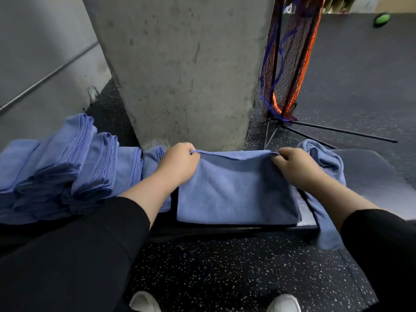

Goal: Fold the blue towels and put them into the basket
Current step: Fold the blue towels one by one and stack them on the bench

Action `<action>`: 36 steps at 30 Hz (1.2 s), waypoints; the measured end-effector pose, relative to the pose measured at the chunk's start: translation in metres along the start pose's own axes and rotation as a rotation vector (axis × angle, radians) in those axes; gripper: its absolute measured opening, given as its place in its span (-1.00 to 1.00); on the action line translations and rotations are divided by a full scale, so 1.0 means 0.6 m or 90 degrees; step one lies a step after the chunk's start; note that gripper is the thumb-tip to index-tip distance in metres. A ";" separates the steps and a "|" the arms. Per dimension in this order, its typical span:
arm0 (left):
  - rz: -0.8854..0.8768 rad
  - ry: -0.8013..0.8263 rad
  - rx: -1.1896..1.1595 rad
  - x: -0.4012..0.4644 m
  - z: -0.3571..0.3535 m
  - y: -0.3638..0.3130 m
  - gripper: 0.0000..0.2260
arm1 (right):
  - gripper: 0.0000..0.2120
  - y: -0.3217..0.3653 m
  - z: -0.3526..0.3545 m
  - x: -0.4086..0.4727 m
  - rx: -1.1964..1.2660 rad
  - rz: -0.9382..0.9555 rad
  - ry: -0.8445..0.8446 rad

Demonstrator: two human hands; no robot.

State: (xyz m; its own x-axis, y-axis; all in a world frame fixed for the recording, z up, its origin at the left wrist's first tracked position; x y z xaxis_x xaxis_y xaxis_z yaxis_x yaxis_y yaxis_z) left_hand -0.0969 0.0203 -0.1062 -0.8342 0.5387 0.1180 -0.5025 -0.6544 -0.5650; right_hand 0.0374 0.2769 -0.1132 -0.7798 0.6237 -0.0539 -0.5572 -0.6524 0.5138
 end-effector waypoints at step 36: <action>0.032 0.367 -0.076 -0.065 0.022 -0.027 -0.76 | -0.83 -0.028 0.045 -0.069 0.269 -0.110 0.354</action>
State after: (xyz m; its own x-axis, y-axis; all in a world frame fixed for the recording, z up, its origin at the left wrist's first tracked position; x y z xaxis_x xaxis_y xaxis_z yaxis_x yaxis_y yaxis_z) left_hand -0.0595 0.0029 -0.0907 -0.5814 0.7320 -0.3553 -0.4083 -0.6402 -0.6507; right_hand 0.0868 0.2734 -0.0965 -0.7829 0.3180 -0.5348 -0.6156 -0.2712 0.7399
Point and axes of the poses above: each hand's wrist, its own x-axis towards the middle knuckle, its own z-axis out of the back of the hand, y = z × x, the point moved 1 cm from there along x, towards the middle knuckle, and after that the axes turned 11 degrees about -z, right-handed, at the moved point
